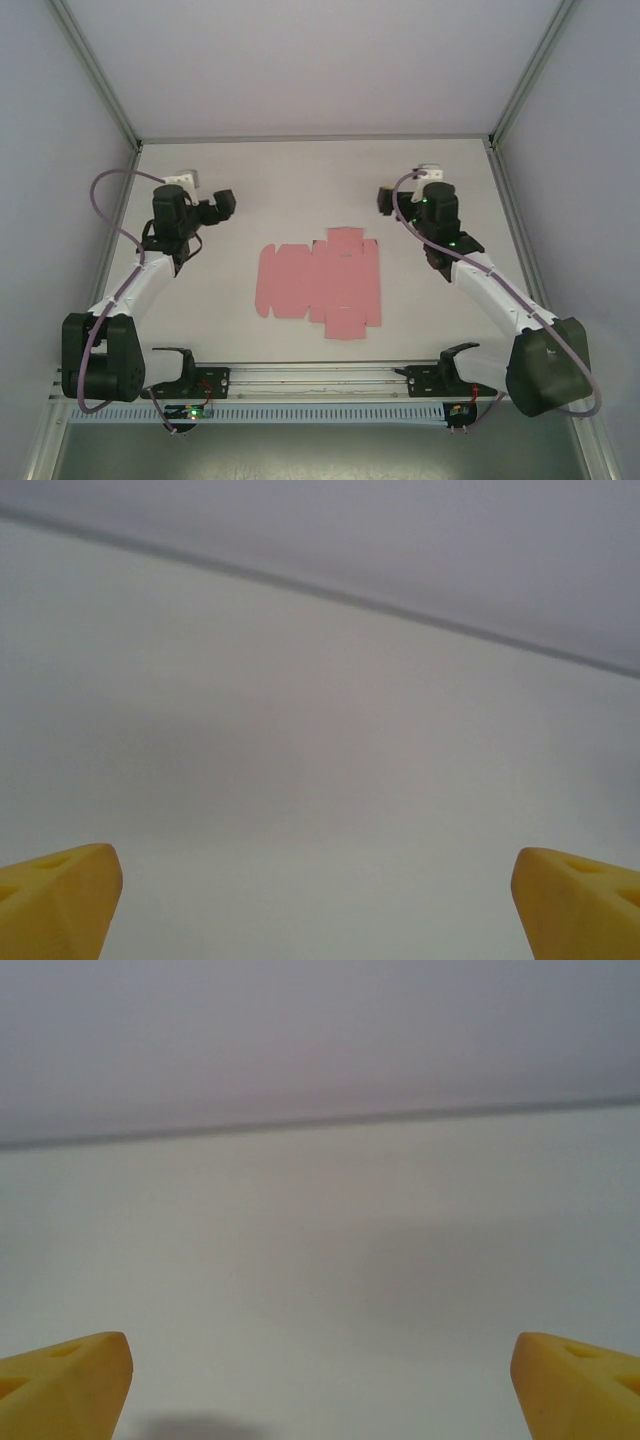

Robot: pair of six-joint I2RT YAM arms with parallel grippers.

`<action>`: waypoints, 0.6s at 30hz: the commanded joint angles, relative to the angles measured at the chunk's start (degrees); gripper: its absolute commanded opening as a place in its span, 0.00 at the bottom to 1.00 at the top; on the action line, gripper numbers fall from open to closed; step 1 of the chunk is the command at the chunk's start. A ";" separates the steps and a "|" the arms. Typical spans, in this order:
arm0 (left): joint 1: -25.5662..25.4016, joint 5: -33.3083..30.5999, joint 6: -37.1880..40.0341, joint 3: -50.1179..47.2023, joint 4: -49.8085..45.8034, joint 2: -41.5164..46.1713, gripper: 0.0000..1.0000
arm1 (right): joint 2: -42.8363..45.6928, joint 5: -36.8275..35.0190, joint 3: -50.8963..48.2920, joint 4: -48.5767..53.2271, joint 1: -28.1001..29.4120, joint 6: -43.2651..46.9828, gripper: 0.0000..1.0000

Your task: Assemble paper box

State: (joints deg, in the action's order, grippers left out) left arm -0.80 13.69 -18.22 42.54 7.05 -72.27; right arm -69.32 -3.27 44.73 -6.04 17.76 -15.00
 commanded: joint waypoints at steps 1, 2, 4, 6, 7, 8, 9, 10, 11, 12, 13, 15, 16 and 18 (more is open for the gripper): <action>-4.04 8.44 -5.62 0.54 -12.24 -0.62 1.00 | -4.08 9.49 1.78 15.23 5.89 -6.95 0.96; -4.81 8.30 -5.90 0.91 -13.97 -0.67 1.00 | -6.03 9.94 2.25 16.59 7.16 -8.18 0.95; -6.19 9.82 -6.64 0.82 -16.07 -1.11 1.00 | -10.45 12.39 3.62 19.69 8.27 -10.04 0.90; -7.50 12.46 -7.05 0.48 -17.30 -1.98 1.00 | -14.51 14.45 5.19 22.59 8.62 -9.93 0.86; -8.37 12.67 -7.43 0.50 -18.45 -2.62 1.00 | -16.32 14.96 5.58 23.08 8.71 -9.09 0.85; -9.17 12.72 -7.23 0.69 -19.64 -3.14 1.00 | -18.02 14.71 5.72 22.80 8.70 -9.02 0.84; -9.97 12.76 -7.36 0.71 -20.42 -3.93 1.00 | -19.29 14.64 5.68 21.89 8.74 -9.25 0.84; -10.72 13.34 -7.83 0.42 -20.69 -4.55 1.00 | -20.87 15.68 5.47 20.59 8.63 -8.91 0.83; -11.27 14.45 -8.07 0.07 -20.55 -5.26 1.00 | -22.09 15.35 5.66 20.09 8.55 -9.54 0.81; -11.65 15.91 -8.64 -0.39 -20.16 -5.90 1.00 | -23.28 15.11 5.98 19.94 8.33 -9.80 0.81; -11.86 17.63 -8.61 -0.44 -20.56 -6.57 1.00 | -24.10 15.33 5.94 18.95 8.14 -9.38 0.81; -12.34 18.50 -8.48 -0.11 -22.54 -7.65 1.00 | -25.72 15.78 5.31 15.98 7.50 -9.95 0.81; -12.40 18.02 -8.50 -0.02 -23.60 -7.99 1.00 | -26.62 16.65 4.96 14.76 7.21 -10.25 0.81; -12.47 17.17 -9.11 0.00 -25.24 -8.48 1.00 | -28.84 17.35 4.45 13.75 6.50 -11.48 0.78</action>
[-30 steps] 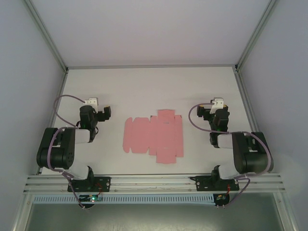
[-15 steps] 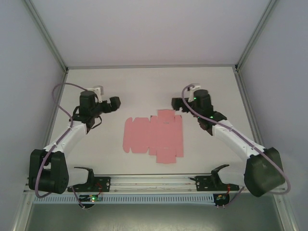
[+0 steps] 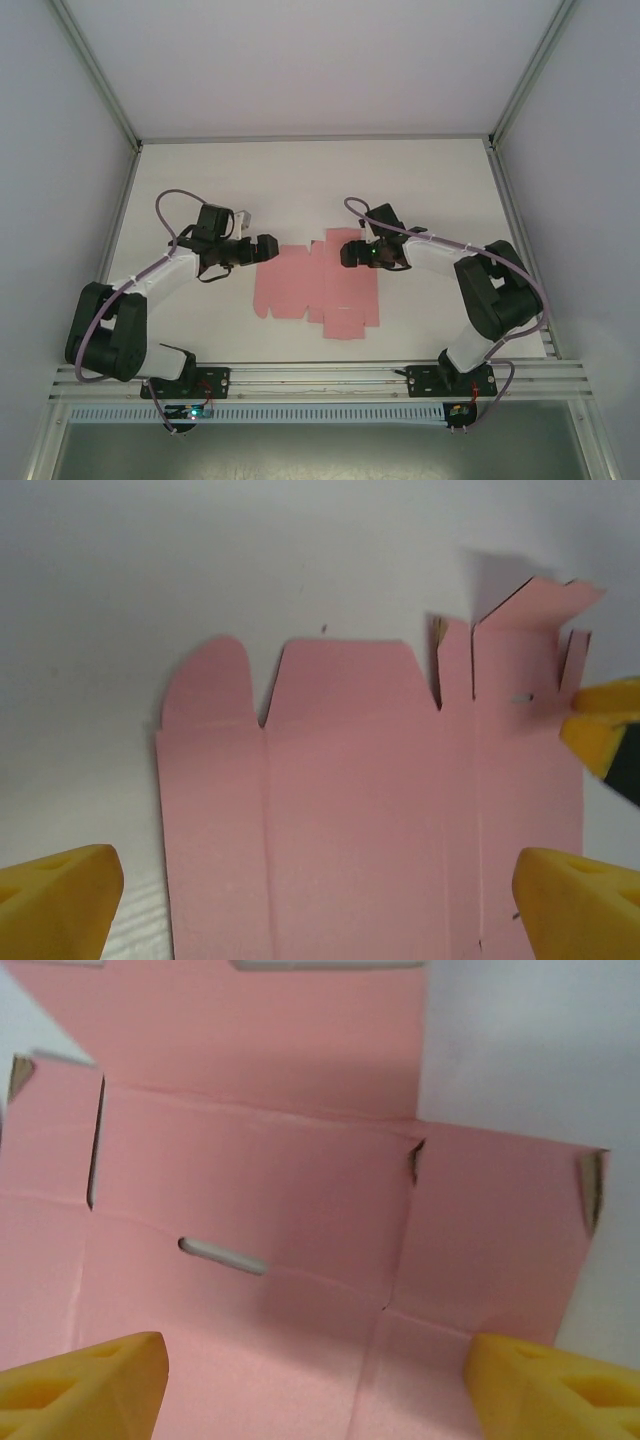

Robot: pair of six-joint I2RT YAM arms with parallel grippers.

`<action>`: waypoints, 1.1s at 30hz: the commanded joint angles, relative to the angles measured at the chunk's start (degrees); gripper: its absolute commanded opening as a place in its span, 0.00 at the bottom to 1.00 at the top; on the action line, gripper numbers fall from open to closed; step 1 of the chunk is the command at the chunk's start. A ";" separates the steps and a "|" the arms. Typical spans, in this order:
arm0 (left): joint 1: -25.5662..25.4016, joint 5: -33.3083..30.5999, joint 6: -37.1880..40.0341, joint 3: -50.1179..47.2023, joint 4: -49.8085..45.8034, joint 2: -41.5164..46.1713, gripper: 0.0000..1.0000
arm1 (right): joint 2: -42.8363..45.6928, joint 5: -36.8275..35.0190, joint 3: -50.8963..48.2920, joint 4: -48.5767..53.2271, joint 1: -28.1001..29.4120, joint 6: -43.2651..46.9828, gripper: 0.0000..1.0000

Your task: Assemble paper box

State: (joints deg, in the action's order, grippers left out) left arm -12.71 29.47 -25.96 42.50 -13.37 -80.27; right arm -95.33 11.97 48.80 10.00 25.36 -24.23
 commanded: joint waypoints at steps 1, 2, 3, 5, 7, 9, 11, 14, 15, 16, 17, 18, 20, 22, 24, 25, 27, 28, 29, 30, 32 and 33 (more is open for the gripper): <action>-0.56 1.49 -1.38 0.09 -5.47 -0.75 1.00 | -3.88 1.79 0.12 -2.21 -1.46 -2.56 0.77; -0.56 1.52 -1.76 -0.04 -5.58 -0.91 1.00 | -4.85 1.06 -0.34 -2.22 -1.90 -3.13 0.75; -0.65 1.62 -2.22 -0.25 -5.60 -1.18 1.00 | -5.57 0.31 -0.87 -2.30 -2.28 -3.70 0.75; -0.85 1.51 -3.24 -0.63 -5.90 -1.76 1.00 | -6.16 -1.14 -2.03 -2.65 -2.80 -4.57 0.74; -0.95 1.28 -4.13 -0.82 -7.05 -2.73 1.00 | -6.10 -1.67 -3.12 -2.86 -2.94 -5.09 0.74; -1.00 1.39 -4.76 -1.10 -7.40 -3.93 1.00 | -6.02 -1.83 -3.91 -3.21 -2.90 -5.38 0.74; -1.15 1.77 -5.33 -1.28 -7.04 -5.25 1.00 | -6.10 -1.80 -4.32 -3.38 -2.93 -5.30 0.73; -1.42 5.49 -5.86 -1.29 -4.54 -7.87 0.99 | -5.93 -1.60 -4.75 -3.57 -2.87 -5.13 0.73; -1.53 6.21 -5.89 -0.97 -4.09 -8.68 0.98 | -5.82 -1.32 -4.93 -3.77 -2.78 -5.06 0.73; -1.70 6.79 -5.93 -0.60 -4.04 -9.31 0.97 | -5.81 -0.87 -4.80 -3.98 -2.86 -4.76 0.74; -1.87 8.19 -5.79 -0.32 -3.55 -9.95 0.97 | -5.74 -0.82 -5.17 -4.07 -2.83 -4.60 0.73; -2.03 9.45 -5.78 -0.26 -2.94 -10.33 0.96 | -5.75 -0.73 -5.39 -4.29 -2.80 -4.39 0.73; -2.39 12.33 -5.85 -0.26 -0.97 -10.90 0.96 | -5.76 -0.37 -5.73 -4.70 -2.85 -4.25 0.73; -2.65 14.21 -6.11 -0.13 0.48 -11.43 0.97 | -6.05 0.51 -6.04 -5.50 -2.86 -4.25 0.73; -2.90 16.29 -6.65 -0.23 2.50 -11.79 0.96 | -6.26 1.38 -6.46 -6.69 -2.72 -4.47 0.73; -2.93 17.41 -7.23 -0.39 3.99 -12.01 0.96 | -6.44 1.79 -6.61 -7.08 -2.76 -4.45 0.73; -3.02 19.44 -8.04 -0.33 6.17 -12.61 0.96 | -6.71 2.07 -6.66 -7.44 -2.77 -4.51 0.74; -3.13 20.04 -7.95 0.06 6.35 -12.96 0.96 | -6.77 2.22 -6.66 -7.59 -2.75 -4.50 0.73; -3.20 20.04 -7.75 0.43 6.39 -13.15 0.96 | -6.79 2.33 -6.76 -7.77 -2.75 -4.39 0.73; -3.32 20.41 -8.03 0.57 7.10 -13.24 0.96 | -6.74 2.42 -6.78 -7.97 -2.74 -4.26 0.73; -3.45 22.19 -8.93 0.68 9.18 -12.80 0.95 | -6.69 2.62 -6.92 -8.16 -2.75 -4.12 0.73; -3.44 23.20 -9.64 0.43 10.90 -12.29 0.95 | -6.64 2.62 -7.17 -8.41 -2.78 -4.07 0.73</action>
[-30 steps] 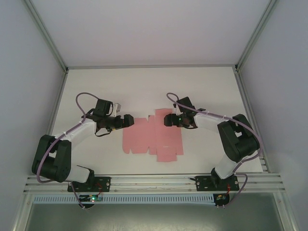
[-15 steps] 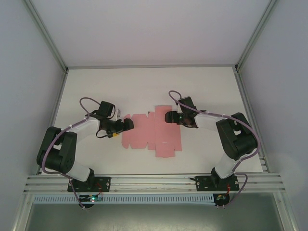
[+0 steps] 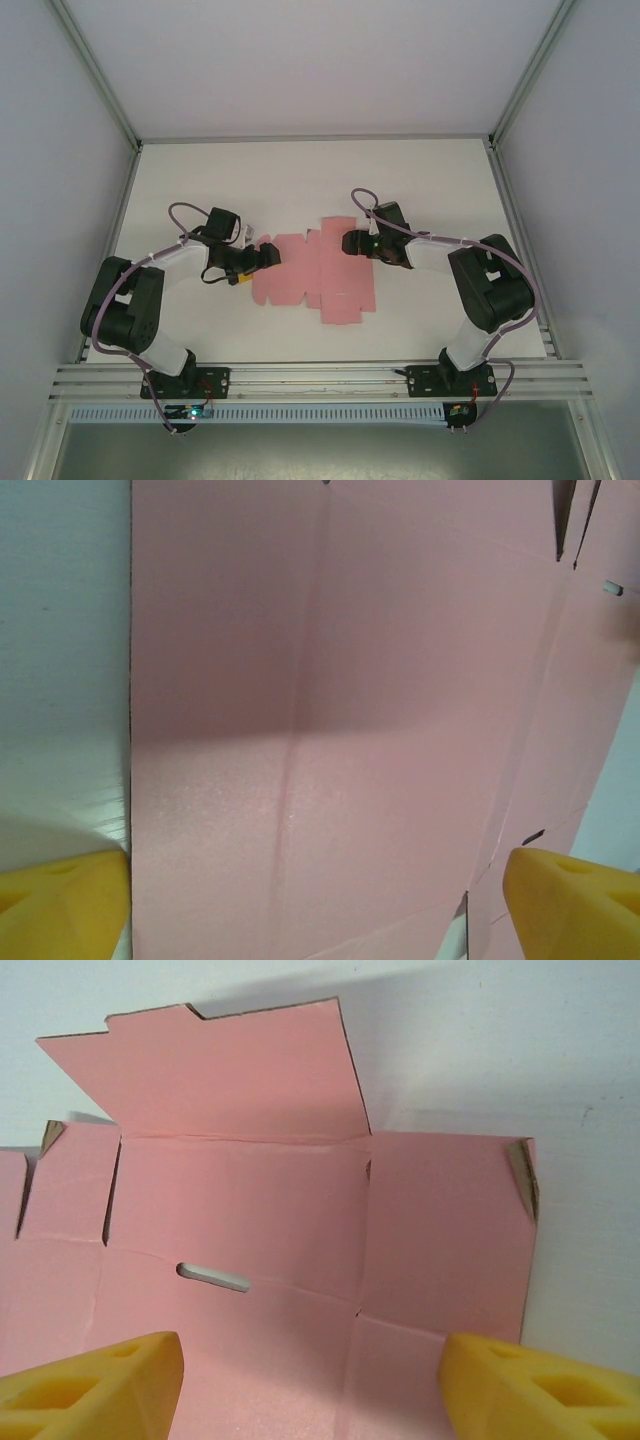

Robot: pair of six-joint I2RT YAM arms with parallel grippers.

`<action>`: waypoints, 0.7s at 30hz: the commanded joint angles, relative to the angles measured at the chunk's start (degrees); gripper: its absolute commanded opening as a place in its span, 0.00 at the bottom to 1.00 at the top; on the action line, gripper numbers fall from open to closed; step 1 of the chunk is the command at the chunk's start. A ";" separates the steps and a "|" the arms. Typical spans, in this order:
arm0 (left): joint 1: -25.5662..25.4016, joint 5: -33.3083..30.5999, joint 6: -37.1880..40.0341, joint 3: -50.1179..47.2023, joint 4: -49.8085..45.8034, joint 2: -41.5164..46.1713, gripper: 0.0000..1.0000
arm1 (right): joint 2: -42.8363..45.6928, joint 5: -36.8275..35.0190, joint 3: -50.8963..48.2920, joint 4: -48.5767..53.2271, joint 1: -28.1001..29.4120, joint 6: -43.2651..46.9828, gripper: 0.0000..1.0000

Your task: Assemble paper box

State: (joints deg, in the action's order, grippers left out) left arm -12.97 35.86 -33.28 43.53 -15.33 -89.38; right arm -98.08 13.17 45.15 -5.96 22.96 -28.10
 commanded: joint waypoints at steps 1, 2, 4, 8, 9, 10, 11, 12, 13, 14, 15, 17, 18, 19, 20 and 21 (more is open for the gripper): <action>-3.20 17.80 -2.94 -0.72 14.47 -2.27 0.95 | -3.77 1.49 -3.73 7.40 -0.37 -0.27 0.73; -3.20 18.26 -3.52 -0.80 15.50 -1.23 0.95 | -3.65 1.50 -3.97 7.22 -0.42 -0.29 0.73; -3.22 18.67 -4.01 -1.07 16.87 1.77 0.95 | -3.41 1.74 -4.58 6.72 -0.55 -0.55 0.73; -3.29 17.78 -5.24 -2.47 18.90 8.50 0.93 | -2.86 2.00 -5.72 5.78 -0.99 -0.60 0.73; -3.29 17.11 -5.76 -2.97 19.60 10.10 0.93 | -2.61 1.93 -5.96 5.49 -1.07 -0.64 0.73; -3.33 16.73 -6.29 -3.70 20.88 11.70 0.93 | -2.47 2.28 -6.19 5.16 -1.23 -0.61 0.73; -3.33 16.33 -6.80 -4.39 22.03 13.01 0.93 | -2.33 2.34 -6.34 4.92 -1.33 -0.59 0.74; -3.51 15.86 -7.35 -4.99 23.14 14.18 0.93 | -2.21 2.46 -6.51 4.56 -1.28 -0.60 0.74; -3.63 15.49 -7.79 -5.64 24.23 15.12 0.93 | -2.17 2.60 -6.57 4.23 -1.29 -0.48 0.74; -3.81 14.92 -8.21 -6.15 25.09 16.10 0.93 | -2.12 2.66 -6.64 4.02 -1.35 -0.48 0.74; -3.98 14.46 -8.50 -6.72 26.14 16.49 0.92 | -1.99 2.87 -6.63 3.65 -1.38 -0.61 0.74; -4.39 12.79 -7.85 -6.85 25.47 16.96 0.90 | -2.15 3.46 -6.67 2.95 -1.27 -0.68 0.74; -4.73 11.76 -6.84 -6.55 24.35 16.80 0.88 | -2.07 3.69 -6.81 2.33 -1.29 -0.86 0.74; -4.99 10.28 -5.57 -5.82 21.92 16.49 0.86 | -2.11 4.17 -6.95 1.86 -1.26 -0.82 0.74; -5.36 8.86 -4.15 -4.98 19.66 16.05 0.84 | -1.94 4.34 -7.07 1.59 -1.30 -0.82 0.74; -5.86 7.47 -2.68 -4.19 17.78 15.58 0.81 | -1.78 4.40 -7.23 1.20 -1.28 -0.73 0.74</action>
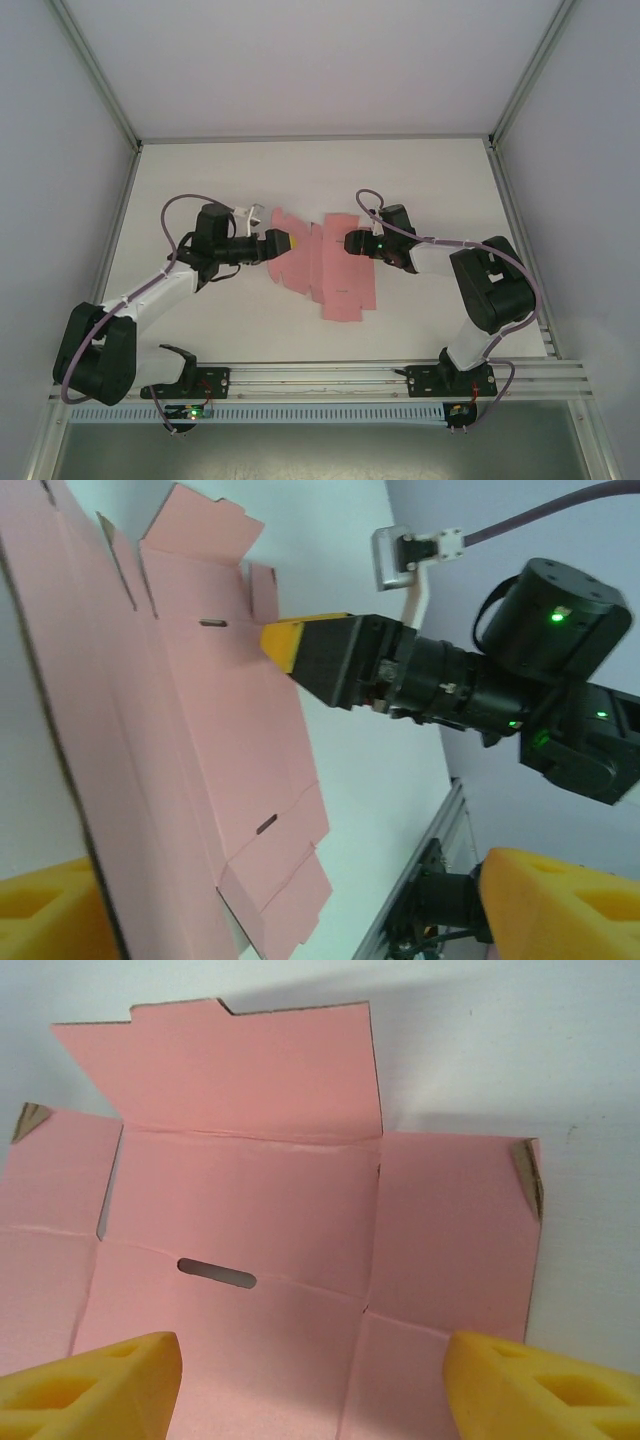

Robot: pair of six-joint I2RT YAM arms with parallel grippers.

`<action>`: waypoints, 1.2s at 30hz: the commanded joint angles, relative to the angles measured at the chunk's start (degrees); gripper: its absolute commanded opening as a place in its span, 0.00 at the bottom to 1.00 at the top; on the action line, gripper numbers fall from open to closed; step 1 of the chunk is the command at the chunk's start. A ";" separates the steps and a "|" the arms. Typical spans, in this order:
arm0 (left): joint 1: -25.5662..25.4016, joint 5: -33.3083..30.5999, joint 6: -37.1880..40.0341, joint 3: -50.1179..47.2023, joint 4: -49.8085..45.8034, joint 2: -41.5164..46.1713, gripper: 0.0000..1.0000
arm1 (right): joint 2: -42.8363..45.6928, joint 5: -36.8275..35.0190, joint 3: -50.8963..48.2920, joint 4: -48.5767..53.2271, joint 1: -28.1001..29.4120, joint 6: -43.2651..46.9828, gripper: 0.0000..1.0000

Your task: Assemble paper box

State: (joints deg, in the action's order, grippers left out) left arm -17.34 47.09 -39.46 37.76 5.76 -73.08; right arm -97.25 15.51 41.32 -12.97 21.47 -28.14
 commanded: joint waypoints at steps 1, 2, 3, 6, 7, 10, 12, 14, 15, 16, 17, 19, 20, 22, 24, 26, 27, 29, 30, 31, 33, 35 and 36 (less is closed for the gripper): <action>-2.04 -5.45 4.78 2.48 -5.47 -1.31 0.78 | -2.34 2.04 -3.67 7.74 0.23 -0.58 0.75; -2.60 -7.09 6.31 3.46 -7.29 -1.94 0.74 | -1.96 2.13 -4.00 7.30 0.20 -0.45 0.75; -3.15 -8.43 8.12 4.43 -8.97 -2.72 0.71 | -1.43 2.16 -4.37 6.72 0.23 -0.21 0.75; -3.92 -12.23 10.54 6.85 -12.02 -5.86 0.51 | 0.63 2.42 -5.24 5.78 0.13 0.35 0.76; -3.97 -13.11 10.74 7.58 -12.78 -7.04 0.38 | 1.43 2.59 -5.49 5.61 0.06 0.56 0.76; -4.10 -13.61 13.38 9.64 -13.90 -9.83 0.00 | 5.05 2.59 -6.54 5.24 -0.71 1.59 0.77; -4.10 -13.87 15.86 10.78 -12.94 -10.00 0.00 | 8.62 3.05 -7.52 5.22 -2.28 2.50 0.78; -4.10 -14.22 17.63 11.91 -11.34 -8.71 0.00 | 12.47 5.07 -8.70 4.99 -5.00 3.22 0.79; -4.12 -13.90 18.17 12.02 -10.10 -7.76 0.00 | 14.40 6.18 -9.42 4.90 -6.53 3.35 0.79; -4.10 -13.19 18.31 11.98 -8.47 -6.63 0.00 | 16.56 7.36 -10.11 4.67 -8.04 3.50 0.80; -4.10 -12.22 18.08 11.59 -6.27 -5.28 0.00 | 19.09 8.40 -10.90 4.30 -9.55 3.86 0.81; -4.10 -9.62 17.56 11.15 -2.18 -2.90 0.00 | 23.90 8.68 -12.23 3.87 -11.62 4.76 0.85; -4.10 -8.37 17.13 11.09 -0.33 -1.55 0.00 | 26.65 9.13 -12.98 3.21 -12.67 5.68 0.88; -4.19 -6.03 16.54 10.92 2.70 0.64 0.00 | 31.32 10.91 -14.51 0.97 -14.81 5.41 0.91; -4.27 -3.30 16.18 10.71 6.02 2.88 0.00 | 35.21 14.13 -16.09 -2.66 -17.12 3.63 0.95; -4.31 -2.77 14.93 10.35 9.29 5.27 0.00 | 38.80 18.18 -17.31 -5.99 -18.94 1.86 0.96; -4.38 -2.35 14.50 10.03 10.83 6.48 0.00 | 40.45 19.77 -17.58 -6.93 -19.52 0.82 0.96; -4.54 -1.91 12.70 8.82 15.25 8.97 0.00 | 42.27 22.38 -18.30 -9.78 -20.17 -0.73 0.96; -4.67 -1.28 12.11 8.33 17.45 10.17 0.00 | 42.81 22.85 -18.82 -11.28 -20.24 -1.54 0.96; -5.01 -1.03 11.33 7.76 19.75 11.62 0.00 | 43.08 23.26 -19.37 -13.04 -20.33 -2.37 0.98; -5.71 -1.22 10.84 7.68 21.22 13.95 0.00 | 42.53 25.18 -20.20 -17.25 -20.56 -3.46 0.98; -6.53 -2.57 11.47 8.31 19.81 16.34 0.00 | 40.84 28.76 -20.67 -23.49 -20.61 -5.53 0.96; -7.06 -3.63 11.92 8.74 18.45 17.35 0.00 | 39.74 30.85 -20.60 -26.97 -20.64 -7.10 0.93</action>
State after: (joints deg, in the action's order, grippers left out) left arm -22.96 43.68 -27.27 45.91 19.66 -58.61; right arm -55.94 39.11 21.65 -28.16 1.58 -31.24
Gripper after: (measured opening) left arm 0.078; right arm 0.944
